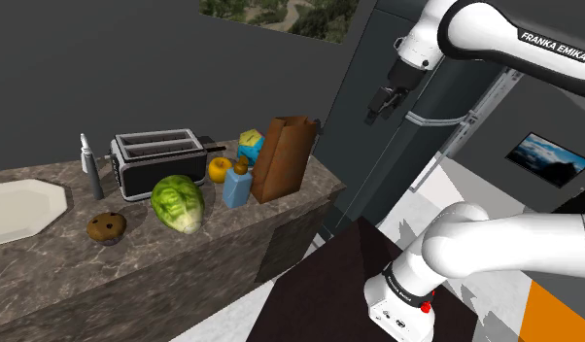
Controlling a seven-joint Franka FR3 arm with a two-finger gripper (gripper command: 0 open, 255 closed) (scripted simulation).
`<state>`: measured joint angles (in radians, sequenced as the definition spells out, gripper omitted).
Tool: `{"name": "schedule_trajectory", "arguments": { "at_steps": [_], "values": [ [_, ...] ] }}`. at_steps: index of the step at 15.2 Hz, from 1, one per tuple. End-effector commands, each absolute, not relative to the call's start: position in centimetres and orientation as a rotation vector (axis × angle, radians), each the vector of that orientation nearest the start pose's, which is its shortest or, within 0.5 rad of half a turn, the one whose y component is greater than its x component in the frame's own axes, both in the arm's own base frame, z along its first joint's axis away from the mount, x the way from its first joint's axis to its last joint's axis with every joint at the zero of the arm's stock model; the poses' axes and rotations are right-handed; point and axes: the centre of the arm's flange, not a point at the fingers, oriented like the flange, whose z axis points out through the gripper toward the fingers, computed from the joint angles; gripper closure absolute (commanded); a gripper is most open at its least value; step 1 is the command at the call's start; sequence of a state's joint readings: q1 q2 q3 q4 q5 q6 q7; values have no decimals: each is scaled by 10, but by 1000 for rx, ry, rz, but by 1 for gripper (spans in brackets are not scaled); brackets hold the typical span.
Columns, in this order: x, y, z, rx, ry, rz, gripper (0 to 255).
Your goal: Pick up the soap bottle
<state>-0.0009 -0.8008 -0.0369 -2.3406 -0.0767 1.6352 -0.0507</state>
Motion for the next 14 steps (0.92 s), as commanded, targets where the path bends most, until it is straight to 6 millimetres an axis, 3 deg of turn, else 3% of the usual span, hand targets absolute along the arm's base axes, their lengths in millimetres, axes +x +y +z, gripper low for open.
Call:
{"name": "schedule_trajectory", "arguments": {
  "at_steps": [1, 14],
  "values": [
    [309, -23, 608, -3192, -38, -149, 0],
    [438, 12, 497, -3174, -85, -104, 0]
  ]
}}
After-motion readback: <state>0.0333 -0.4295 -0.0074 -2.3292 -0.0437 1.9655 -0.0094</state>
